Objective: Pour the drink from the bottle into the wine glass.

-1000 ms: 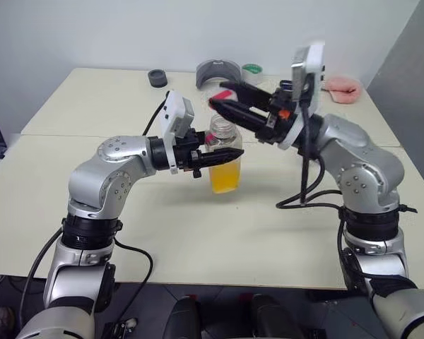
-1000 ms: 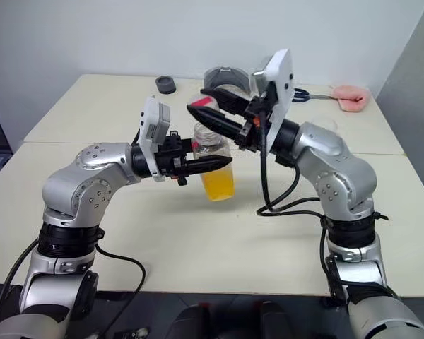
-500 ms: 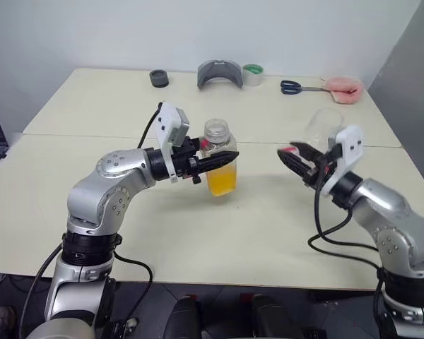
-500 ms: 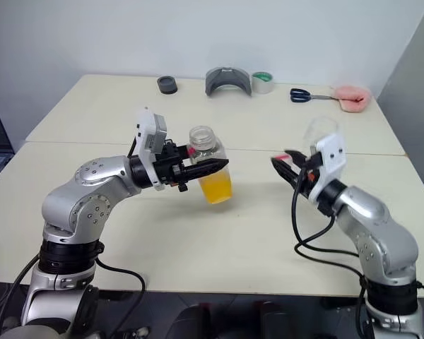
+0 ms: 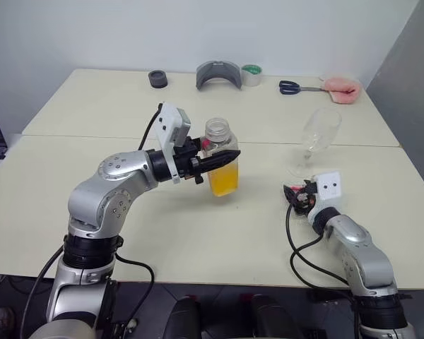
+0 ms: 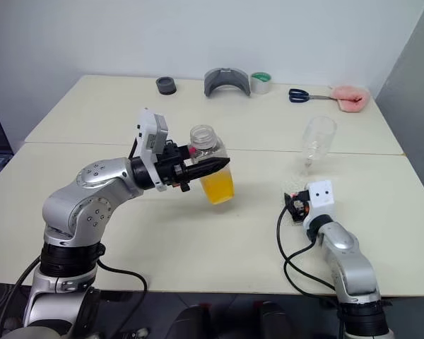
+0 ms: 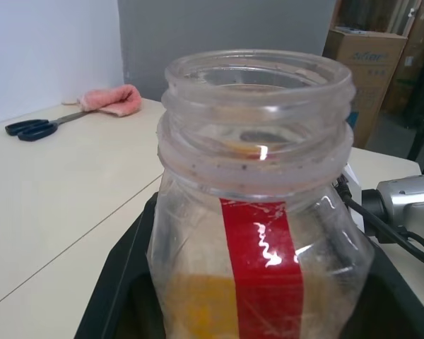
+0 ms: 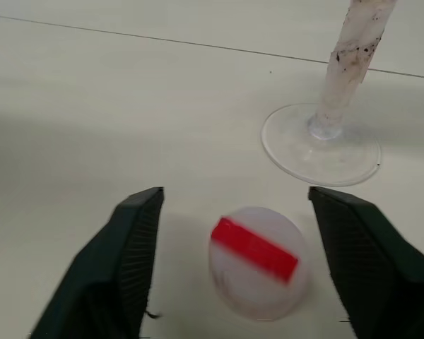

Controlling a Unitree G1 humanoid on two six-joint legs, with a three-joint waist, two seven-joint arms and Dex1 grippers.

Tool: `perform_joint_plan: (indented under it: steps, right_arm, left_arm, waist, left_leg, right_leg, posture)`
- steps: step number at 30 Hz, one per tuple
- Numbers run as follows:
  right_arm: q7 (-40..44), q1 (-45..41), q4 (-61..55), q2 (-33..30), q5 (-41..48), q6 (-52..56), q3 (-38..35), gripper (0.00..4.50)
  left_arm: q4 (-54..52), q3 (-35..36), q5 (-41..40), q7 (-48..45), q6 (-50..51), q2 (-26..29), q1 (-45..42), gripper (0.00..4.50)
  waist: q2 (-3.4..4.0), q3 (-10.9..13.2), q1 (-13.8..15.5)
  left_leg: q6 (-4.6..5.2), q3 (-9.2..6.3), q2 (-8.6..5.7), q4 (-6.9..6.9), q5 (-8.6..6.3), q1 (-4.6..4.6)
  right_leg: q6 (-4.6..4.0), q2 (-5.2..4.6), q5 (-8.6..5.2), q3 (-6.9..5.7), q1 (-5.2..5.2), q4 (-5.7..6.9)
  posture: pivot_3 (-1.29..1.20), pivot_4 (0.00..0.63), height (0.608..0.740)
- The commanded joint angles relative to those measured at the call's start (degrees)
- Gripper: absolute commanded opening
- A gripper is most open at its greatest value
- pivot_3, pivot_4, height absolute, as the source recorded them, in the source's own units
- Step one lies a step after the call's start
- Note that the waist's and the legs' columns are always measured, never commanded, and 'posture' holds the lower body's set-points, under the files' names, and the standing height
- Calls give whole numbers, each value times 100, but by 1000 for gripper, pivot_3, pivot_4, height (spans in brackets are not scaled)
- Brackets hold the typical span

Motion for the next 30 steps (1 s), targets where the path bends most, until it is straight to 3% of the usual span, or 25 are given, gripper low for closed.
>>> perform_joint_plan:
  steps: [1,7,11,15,19,23,30]
  right_arm:
    - [7,7,-353,-18,26,78,-163,4462]
    - [442,-108,-1008,-363,465,665,-388,4462]
    - [1918,-135,-1508,-1203,1150,546,-324,4462]
    - [3030,-827,-1775,-1720,2589,1014,-610,4462]
    - [3140,-1997,-1596,-1841,3177,1393,-586,4462]
    - [2720,-2847,-1358,-1523,3664,1787,-564,4462]
    - [2609,-2898,-1285,-1253,3546,1628,-330,4462]
  left_arm:
    - [-203,128,-72,19,-73,46,-124,2088]
    - [-129,136,-36,-7,-128,55,-120,2088]
    - [15,226,48,91,-196,61,-141,2088]
    - [331,419,297,465,-399,20,-116,2088]
    - [724,669,681,1028,-799,-51,-170,2088]
    - [955,970,923,1516,-1114,-79,-201,2088]
    - [1446,1494,1230,1986,-1668,68,-25,2088]
  waist:
    - [0,0,0]
    - [0,0,1]
    - [0,0,-1]
    - [0,1,-46]
    - [0,0,-50]
    - [-4,-1,2]
    - [-5,-2,19]
  left_leg:
    - [0,-1,0,0,0,0]
    - [0,-1,0,0,0,0]
    - [1,-1,-2,0,0,0]
    - [2,-3,1,1,0,3]
    - [4,-8,2,3,1,7]
    - [4,-11,3,3,1,4]
    - [4,-5,-2,3,1,-6]
  right_leg:
    - [0,0,0,-1,0,0]
    - [0,0,0,0,0,0]
    - [0,0,0,-1,1,0]
    - [0,4,0,-1,3,-1]
    - [0,7,1,-4,7,5]
    - [0,5,1,-8,7,1]
    - [-1,-11,1,-9,4,-8]
  posture:
    - [0,150,740]
    - [0,150,740]
    - [0,150,740]
    - [0,150,740]
    - [0,150,740]
    - [0,150,740]
    - [0,150,740]
